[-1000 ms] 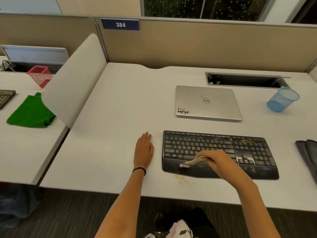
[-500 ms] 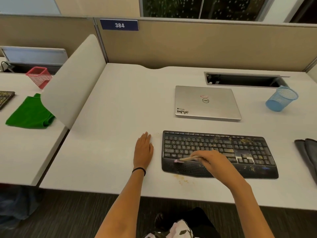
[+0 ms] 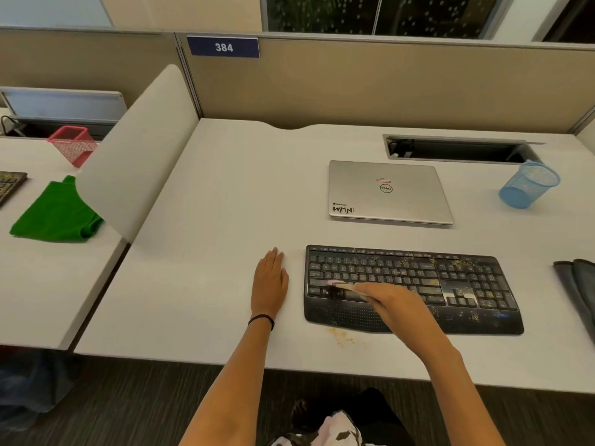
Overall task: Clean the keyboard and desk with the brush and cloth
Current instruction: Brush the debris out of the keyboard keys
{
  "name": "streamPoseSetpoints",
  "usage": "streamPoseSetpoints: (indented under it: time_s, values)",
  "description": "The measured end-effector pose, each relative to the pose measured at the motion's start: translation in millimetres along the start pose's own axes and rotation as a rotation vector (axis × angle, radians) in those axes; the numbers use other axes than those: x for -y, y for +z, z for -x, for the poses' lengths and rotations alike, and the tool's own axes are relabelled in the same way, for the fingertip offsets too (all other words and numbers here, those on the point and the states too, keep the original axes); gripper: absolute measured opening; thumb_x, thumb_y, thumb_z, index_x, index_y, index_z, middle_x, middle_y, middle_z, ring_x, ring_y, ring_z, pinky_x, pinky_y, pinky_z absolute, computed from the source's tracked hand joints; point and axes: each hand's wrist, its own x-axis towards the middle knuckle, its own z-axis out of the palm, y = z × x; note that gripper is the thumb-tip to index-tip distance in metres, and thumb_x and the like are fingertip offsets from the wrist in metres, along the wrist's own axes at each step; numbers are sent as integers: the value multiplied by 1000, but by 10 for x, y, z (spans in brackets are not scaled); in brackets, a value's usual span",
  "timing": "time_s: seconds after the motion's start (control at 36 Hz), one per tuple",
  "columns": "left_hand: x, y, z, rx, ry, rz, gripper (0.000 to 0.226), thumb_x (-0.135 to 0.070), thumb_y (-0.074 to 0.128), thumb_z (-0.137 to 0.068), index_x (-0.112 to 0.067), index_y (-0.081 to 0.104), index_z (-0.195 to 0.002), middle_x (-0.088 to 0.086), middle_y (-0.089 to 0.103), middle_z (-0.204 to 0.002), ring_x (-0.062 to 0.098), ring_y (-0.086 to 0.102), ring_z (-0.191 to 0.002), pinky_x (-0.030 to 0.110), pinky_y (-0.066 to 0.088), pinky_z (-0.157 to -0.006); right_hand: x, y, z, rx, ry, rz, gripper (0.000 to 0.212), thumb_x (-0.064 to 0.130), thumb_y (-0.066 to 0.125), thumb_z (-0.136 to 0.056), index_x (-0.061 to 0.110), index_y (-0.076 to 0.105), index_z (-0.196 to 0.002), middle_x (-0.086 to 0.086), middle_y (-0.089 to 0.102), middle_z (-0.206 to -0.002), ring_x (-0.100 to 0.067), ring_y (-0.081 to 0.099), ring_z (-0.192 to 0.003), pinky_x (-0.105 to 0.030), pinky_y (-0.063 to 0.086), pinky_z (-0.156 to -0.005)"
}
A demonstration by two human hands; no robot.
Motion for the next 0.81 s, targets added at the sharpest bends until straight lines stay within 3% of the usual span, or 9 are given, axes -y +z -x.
streamPoseSetpoints:
  time_s: [0.19,0.31,0.33,0.39,0.47,0.56,0.67,0.75,0.81]
  values:
    - [-4,-6,-2,-1,2,-7,44,-14,38,-99,-9,37,-142,7,31,-152,19,24,-142,23,6,-114,-15,4,5,125,32,-41,30,20,44,-97,30,57,-123,3,68,-105,-7,59,-76,-31,53,-76]
    - [-6,-8,-5,-2,2,-4,44,-14,38,-99,-9,37,-142,6,30,-152,19,24,-142,24,7,-115,7,6,-7,99,26,-75,31,21,44,-97,27,56,-126,6,65,-118,-9,61,-100,-28,50,-87]
    - [-6,-9,-4,-2,1,-2,44,-14,38,-99,-9,37,-142,6,30,-152,19,24,-142,25,7,-115,9,20,-10,94,25,-93,31,21,45,-97,27,57,-126,7,66,-115,-7,61,-96,-23,50,-83]
    - [-6,-9,-1,-4,1,-1,44,-14,38,-98,-9,38,-142,6,30,-152,19,24,-142,24,7,-115,21,38,-7,117,7,-97,29,21,46,-97,28,59,-122,18,65,-92,2,54,-67,-12,42,-62]
    - [-7,-13,-4,-9,3,-2,44,-14,39,-98,-9,38,-142,6,31,-152,19,24,-142,22,6,-114,41,24,-8,149,-24,-87,26,23,47,-96,29,62,-117,25,52,-78,3,43,-54,-12,33,-53]
    - [-6,-7,-1,-8,2,-1,44,-14,38,-99,-9,37,-142,6,30,-152,19,23,-142,22,5,-114,73,5,-14,137,-21,-105,26,23,48,-96,29,61,-118,26,55,-79,3,48,-58,-11,37,-57]
    - [4,2,-5,-7,-3,-4,44,-15,38,-99,-9,36,-143,5,30,-153,18,23,-142,22,5,-114,71,43,-47,74,-3,-125,30,21,48,-96,28,58,-124,8,66,-113,-5,60,-94,-19,47,-83]
    - [6,5,-15,-4,-1,-6,44,-15,38,-99,-9,38,-142,5,30,-152,18,23,-142,22,4,-114,80,58,-49,161,-35,-65,30,22,46,-96,30,59,-122,11,67,-102,5,47,-63,-11,36,-60]
    - [8,6,-18,-4,0,-9,43,-15,38,-99,-9,38,-142,5,31,-152,18,24,-142,22,4,-114,93,42,-45,186,-45,-64,28,23,47,-96,30,60,-120,11,67,-100,6,41,-56,-11,31,-55]
